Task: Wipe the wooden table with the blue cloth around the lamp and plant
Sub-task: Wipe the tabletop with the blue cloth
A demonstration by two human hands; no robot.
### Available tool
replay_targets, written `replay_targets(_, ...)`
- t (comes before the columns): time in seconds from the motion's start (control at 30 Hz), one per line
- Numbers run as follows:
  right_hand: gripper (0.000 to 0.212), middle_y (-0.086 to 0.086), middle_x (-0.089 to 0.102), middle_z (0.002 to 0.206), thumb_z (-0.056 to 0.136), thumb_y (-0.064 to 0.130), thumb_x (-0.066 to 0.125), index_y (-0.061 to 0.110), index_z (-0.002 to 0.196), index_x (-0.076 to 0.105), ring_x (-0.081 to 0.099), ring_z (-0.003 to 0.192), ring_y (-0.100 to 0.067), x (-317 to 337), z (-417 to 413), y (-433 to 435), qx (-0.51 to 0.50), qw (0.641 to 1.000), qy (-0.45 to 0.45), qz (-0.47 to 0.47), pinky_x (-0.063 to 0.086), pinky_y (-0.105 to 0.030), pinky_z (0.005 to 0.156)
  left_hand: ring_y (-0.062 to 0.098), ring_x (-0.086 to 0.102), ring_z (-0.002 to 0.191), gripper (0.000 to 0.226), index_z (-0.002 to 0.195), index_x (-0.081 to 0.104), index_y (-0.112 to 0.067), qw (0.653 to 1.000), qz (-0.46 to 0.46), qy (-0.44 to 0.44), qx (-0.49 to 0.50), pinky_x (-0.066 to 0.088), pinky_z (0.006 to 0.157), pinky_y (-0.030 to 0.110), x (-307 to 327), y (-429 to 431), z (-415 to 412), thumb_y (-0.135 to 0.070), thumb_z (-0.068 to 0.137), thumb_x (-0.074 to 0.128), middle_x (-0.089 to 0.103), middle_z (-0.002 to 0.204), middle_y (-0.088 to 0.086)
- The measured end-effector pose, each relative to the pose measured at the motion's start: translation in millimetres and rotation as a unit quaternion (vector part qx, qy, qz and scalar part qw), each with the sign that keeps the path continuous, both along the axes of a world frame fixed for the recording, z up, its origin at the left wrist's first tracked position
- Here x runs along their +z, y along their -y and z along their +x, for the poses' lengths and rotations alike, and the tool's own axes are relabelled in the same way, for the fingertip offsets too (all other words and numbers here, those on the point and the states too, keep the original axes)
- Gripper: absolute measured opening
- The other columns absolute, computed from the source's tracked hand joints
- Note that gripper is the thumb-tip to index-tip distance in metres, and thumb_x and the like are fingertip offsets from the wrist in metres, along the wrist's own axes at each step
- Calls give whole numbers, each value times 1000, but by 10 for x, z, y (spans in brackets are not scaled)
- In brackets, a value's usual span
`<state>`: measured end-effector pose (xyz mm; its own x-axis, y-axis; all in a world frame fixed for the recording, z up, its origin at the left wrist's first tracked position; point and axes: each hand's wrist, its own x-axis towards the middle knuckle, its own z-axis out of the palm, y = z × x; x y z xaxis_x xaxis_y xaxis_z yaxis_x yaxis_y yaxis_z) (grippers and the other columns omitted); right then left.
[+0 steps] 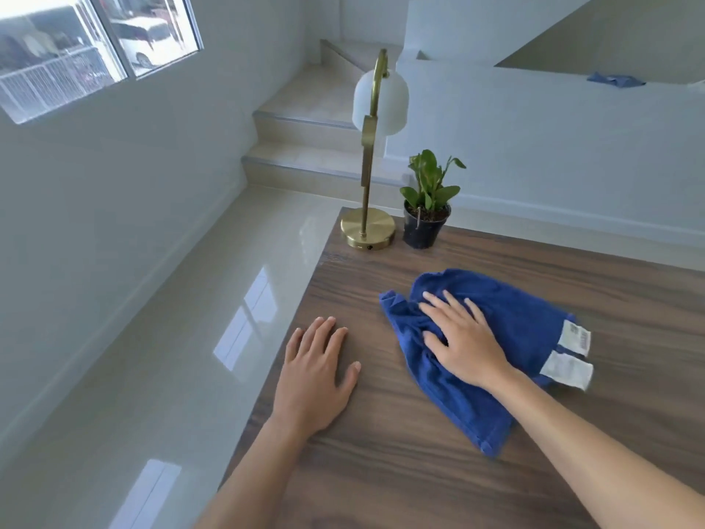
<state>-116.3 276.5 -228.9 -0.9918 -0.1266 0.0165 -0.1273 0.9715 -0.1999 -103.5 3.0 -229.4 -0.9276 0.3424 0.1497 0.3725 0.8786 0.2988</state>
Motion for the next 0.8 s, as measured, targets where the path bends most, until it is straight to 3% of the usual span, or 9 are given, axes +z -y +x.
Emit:
replay_targets(0.1, 68, 13, 16, 162, 88, 55, 18, 32, 152, 26, 5, 150, -12, 19, -267, 515, 56, 998, 9, 8, 2, -40, 121, 15, 20, 147, 65, 144, 43, -19, 1000, 14, 0, 5, 7, 120, 31, -34, 269, 111, -58, 93, 31, 34, 155, -1)
replay_targets(0.3, 56, 8, 7, 164, 98, 50, 28, 40, 152, 18, -3, 151, -17, 37, -959, 1350, 109, 993, 34, 8, -4, -45, 121, -3, -11, 141, 69, 155, 15, -24, 999, 28, 21, -3, -11, 116, 19, 8, 375, 295, -58, 96, 26, 8, 161, -12)
replay_targets(0.43, 59, -3, 3, 164, 97, 54, 28, 37, 153, 18, -1, 151, -24, -25, -1016, 1536, 18, 999, 27, -1, 0, -45, 121, 1, -1, 146, 69, 153, 22, -23, 999, 49, 18, 13, -3, 119, 21, 1, 370, 281, -58, 95, 31, 15, 161, -11)
replay_targets(0.6, 50, 6, 41, 149, 92, 41, 45, 28, 140, 46, 31, 138, -27, 75, -928, 1476, 107, 992, -10, -62, 20, -43, 113, 6, 19, 144, 69, 151, 21, -21, 988, 140, 45, 50, 19, 116, 23, 34, 366, 348, -52, 92, 38, 23, 157, -9)
replay_targets(0.73, 62, -3, 21, 160, 95, 50, 35, 25, 151, 28, 15, 147, -30, -4, -978, 1524, -10, 999, 25, -28, 10, -44, 120, 3, 29, 138, 56, 149, 27, -21, 971, 222, 55, 73, 25, 108, 20, 84, 423, 386, -31, 97, 45, 31, 151, -10)
replay_targets(0.8, 58, -3, 34, 154, 93, 47, 39, 24, 146, 38, 26, 142, -32, -13, -911, 1663, 4, 999, -10, -44, 18, -45, 117, 0, 31, 133, 51, 147, 31, -18, 966, 236, 52, 91, 20, 105, 11, 91, 485, 395, -27, 98, 44, 35, 147, -10)
